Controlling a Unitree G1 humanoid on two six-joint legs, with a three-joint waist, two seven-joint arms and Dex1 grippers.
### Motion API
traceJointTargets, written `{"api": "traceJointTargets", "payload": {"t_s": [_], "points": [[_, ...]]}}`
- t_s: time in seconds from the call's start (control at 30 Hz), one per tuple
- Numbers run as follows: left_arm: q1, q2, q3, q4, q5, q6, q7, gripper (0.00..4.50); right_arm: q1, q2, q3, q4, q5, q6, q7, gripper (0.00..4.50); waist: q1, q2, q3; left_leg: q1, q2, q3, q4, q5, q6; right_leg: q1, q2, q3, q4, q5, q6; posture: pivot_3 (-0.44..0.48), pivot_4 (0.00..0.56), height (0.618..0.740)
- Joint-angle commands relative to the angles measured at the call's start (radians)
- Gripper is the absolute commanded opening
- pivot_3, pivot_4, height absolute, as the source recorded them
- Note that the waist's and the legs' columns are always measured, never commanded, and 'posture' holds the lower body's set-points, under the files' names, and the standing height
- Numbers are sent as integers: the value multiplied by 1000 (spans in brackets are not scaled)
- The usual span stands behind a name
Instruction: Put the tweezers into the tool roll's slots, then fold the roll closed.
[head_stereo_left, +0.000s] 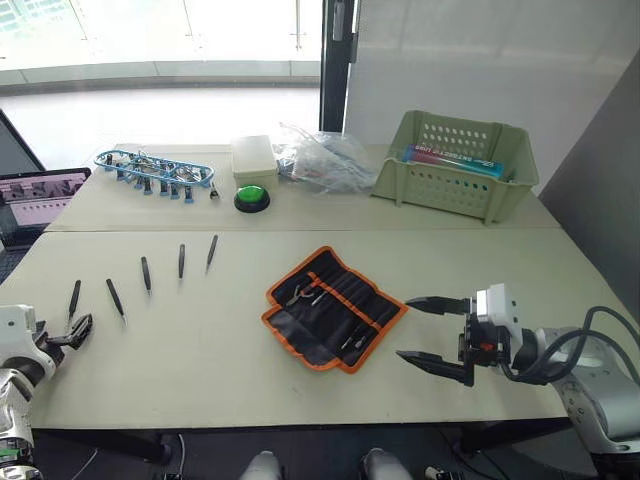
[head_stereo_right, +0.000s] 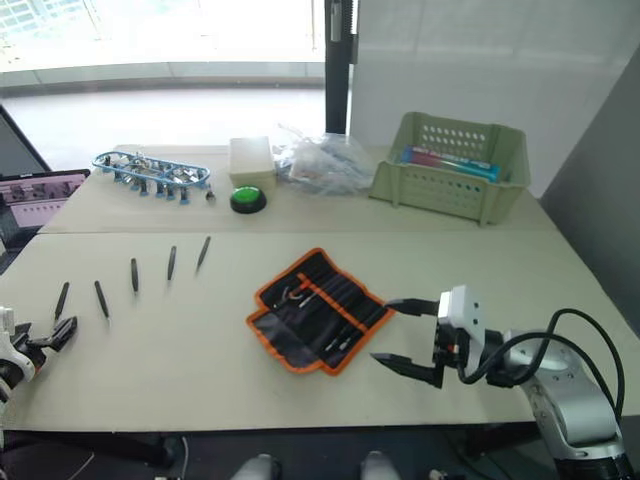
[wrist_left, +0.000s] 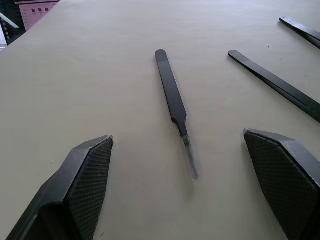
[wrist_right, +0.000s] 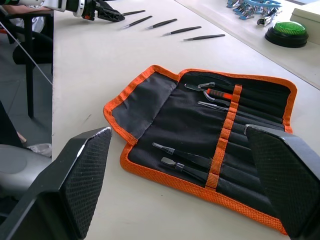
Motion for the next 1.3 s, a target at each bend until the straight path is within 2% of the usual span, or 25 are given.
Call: {"api": "traceJointTargets", "payload": {"t_s": [0.03, 0.33, 0.53, 0.7, 0.77, 0.9, 1.0, 1.07, 1.1, 1.17, 1.3], "points": [[-14, -19, -26, 77, 13, -3, 1, 2974, 0, -14, -35, -32, 31, 3, -11, 4500, -3, 2, 0, 1, 0, 0, 0, 0, 0, 0, 0, 0, 0, 0, 0, 0, 150, 736], [-44, -41, -43, 122, 14, -2, -6, 28, -3, -16, -19, -30, 24, 1, -25, 4500, 3, 10, -3, 2, -2, 0, 0, 1, -1, 2, -2, 1, 1, 0, 1, 0, 150, 736], [-33, -20, -16, 101, 4, -38, 23, 28, 7, -7, 2, -21, 11, -9, -27, 4500, 0, 10, -4, 3, -2, 0, 0, 1, -1, 3, -2, 1, 1, 1, 1, 0, 150, 736], [15, 13, 16, -5, -5, -112, 30, 28, 9, 0, 10, -5, 1, -16, -27, 4500, -6, 9, -3, 3, -2, 0, 0, 1, -1, 2, -2, 1, 1, 1, 1, 0, 150, 736], [58, 22, 36, -159, -22, -116, 29, 28, 10, 3, 15, 0, -6, -15, -32, 4500, -9, 4, -1, 1, -1, 0, 0, 1, -1, 1, -1, 1, 0, 1, 1, 0, 150, 736], [156, 15, 28, -559, -97, 20, -3, 28, 6, 11, 37, 17, -33, -7, -63, 4500, -7, -4, 0, -3, 1, 0, 0, 1, -2, -2, 0, 1, 0, 1, -1, 0, 150, 736], [223, 10, -40, -886, -218, 232, -45, 28, -12, 29, 61, 25, -46, 30, -114, 4500, -2, -4, 0, -4, 0, 0, 0, 2, -3, -1, -1, 1, -2, 2, 0, 0, 150, 736], [235, 6, -135, -1062, -296, 359, -71, 28, -31, 54, 87, 40, -68, 48, -155, 4500, -2, -3, 1, -4, -1, 0, 0, 2, -3, -1, -1, 1, -2, 2, 0, 0, 150, 736], [230, 3, -190, -1125, -309, 401, -80, 0, -41, 64, 102, 49, -80, 52, -168, 3993, -3, -3, 1, -3, 0, 0, 0, 2, -3, -1, -1, 1, -2, 2, 0, 0, 150, 736], [205, -8, -279, -1199, -314, 460, -82, 0, -61, 86, 124, 74, -109, 54, -200, 3352, -6, -2, 1, -3, -1, 0, 1, 2, -3, -1, -1, 1, -2, 2, 0, 0, 150, 736], [132, -44, -408, -1238, -291, 519, -81, 0, -94, 123, 160, 129, -170, 72, -276, 1928, -19, -2, 2, -3, 1, 0, 1, 2, -3, -2, 2, 1, -1, 3, -1, 0, 150, 736]]}}
